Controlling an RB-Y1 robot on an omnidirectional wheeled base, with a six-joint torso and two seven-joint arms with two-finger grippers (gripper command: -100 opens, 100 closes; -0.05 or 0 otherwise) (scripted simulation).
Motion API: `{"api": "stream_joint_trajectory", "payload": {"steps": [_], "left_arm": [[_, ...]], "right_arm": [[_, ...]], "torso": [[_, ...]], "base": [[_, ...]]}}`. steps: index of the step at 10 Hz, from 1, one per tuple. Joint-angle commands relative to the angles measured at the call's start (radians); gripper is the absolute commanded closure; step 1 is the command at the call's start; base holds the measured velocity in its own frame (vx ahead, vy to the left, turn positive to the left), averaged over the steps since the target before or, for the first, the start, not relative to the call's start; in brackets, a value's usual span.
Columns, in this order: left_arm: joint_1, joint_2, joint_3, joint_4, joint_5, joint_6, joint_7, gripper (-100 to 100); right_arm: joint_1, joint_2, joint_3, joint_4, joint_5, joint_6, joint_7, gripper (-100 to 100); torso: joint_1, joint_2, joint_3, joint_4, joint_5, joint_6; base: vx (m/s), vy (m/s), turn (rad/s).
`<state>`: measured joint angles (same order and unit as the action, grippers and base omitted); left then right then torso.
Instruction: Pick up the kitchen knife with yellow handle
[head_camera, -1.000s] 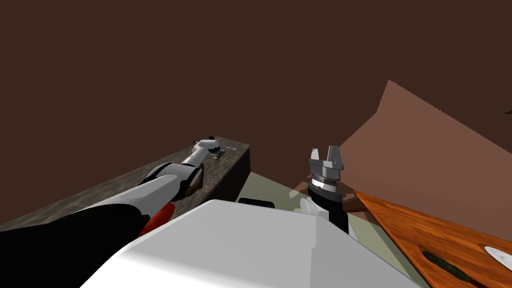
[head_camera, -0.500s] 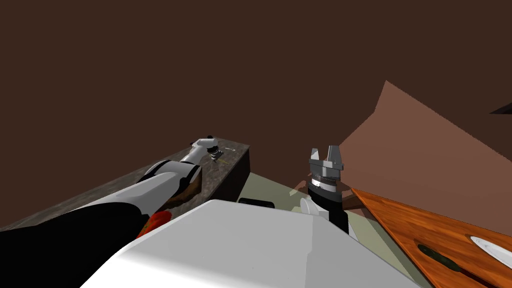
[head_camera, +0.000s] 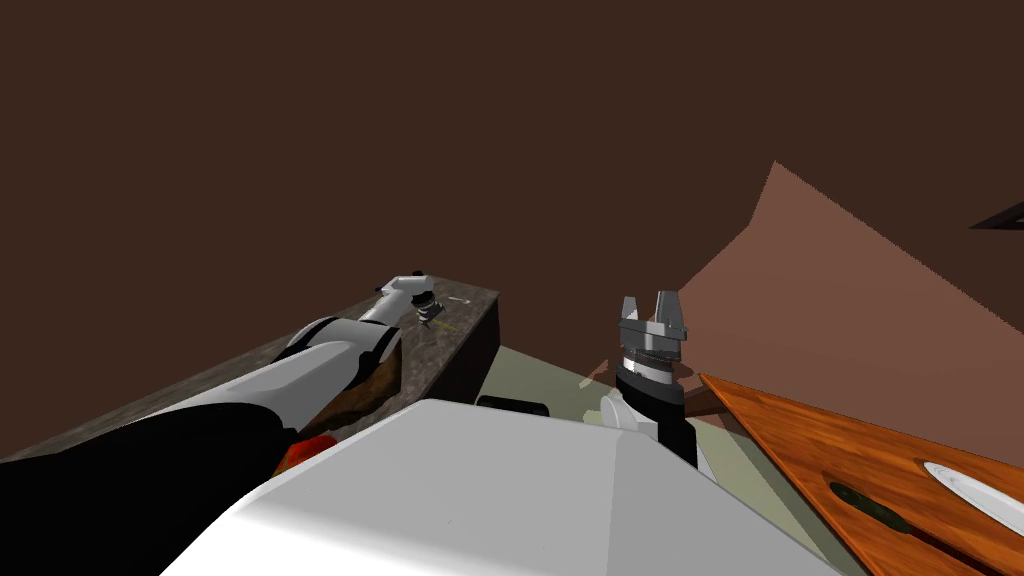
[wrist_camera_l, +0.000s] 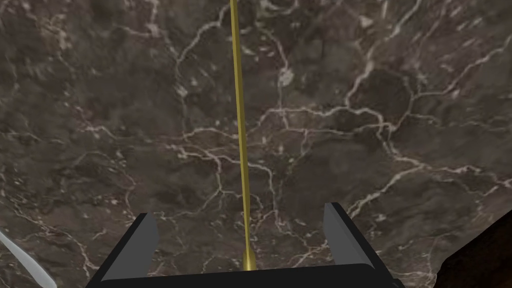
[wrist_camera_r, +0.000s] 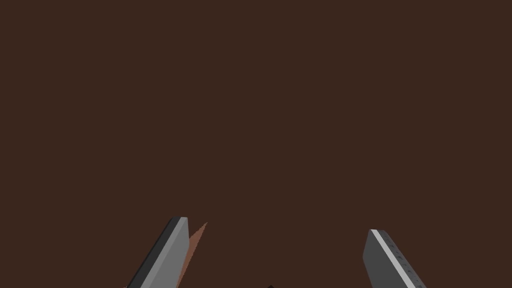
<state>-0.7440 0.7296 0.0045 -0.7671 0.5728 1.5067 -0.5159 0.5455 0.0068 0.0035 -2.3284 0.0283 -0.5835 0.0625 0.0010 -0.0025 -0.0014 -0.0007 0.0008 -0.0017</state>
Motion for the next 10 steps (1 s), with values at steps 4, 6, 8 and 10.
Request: {"api": "stream_joint_trajectory", "payload": {"steps": [4, 6, 8, 10], "left_arm": [[-0.039, 0.002, 0.076, 0.124, -0.066, -0.059, -0.083, -100], [-0.052, 0.002, 0.102, 0.166, -0.088, -0.079, -0.111, -100], [-0.065, 0.003, 0.127, 0.207, -0.110, -0.099, -0.139, -100], [-0.078, 0.003, 0.152, 0.249, -0.132, -0.118, -0.167, -100]], "right_arm": [[0.000, 0.000, 0.000, 0.000, 0.000, 0.000, 0.000, 0], [0.000, 0.000, 0.000, 0.000, 0.000, 0.000, 0.000, 0], [0.000, 0.000, 0.000, 0.000, 0.000, 0.000, 0.000, 0], [0.000, 0.000, 0.000, 0.000, 0.000, 0.000, 0.000, 0]], "torso": [[-0.003, 0.000, 0.000, 0.000, -0.001, 0.000], [-0.003, 0.000, 0.000, 0.000, -0.001, 0.000], [-0.003, -0.001, 0.000, 0.000, -0.001, 0.000], [-0.002, 0.000, 0.000, 0.000, -0.001, 0.000]], "base": [[0.012, -0.035, 0.005], [0.015, -0.035, 0.007], [0.016, -0.029, 0.002], [0.009, -0.025, 0.004]]}}
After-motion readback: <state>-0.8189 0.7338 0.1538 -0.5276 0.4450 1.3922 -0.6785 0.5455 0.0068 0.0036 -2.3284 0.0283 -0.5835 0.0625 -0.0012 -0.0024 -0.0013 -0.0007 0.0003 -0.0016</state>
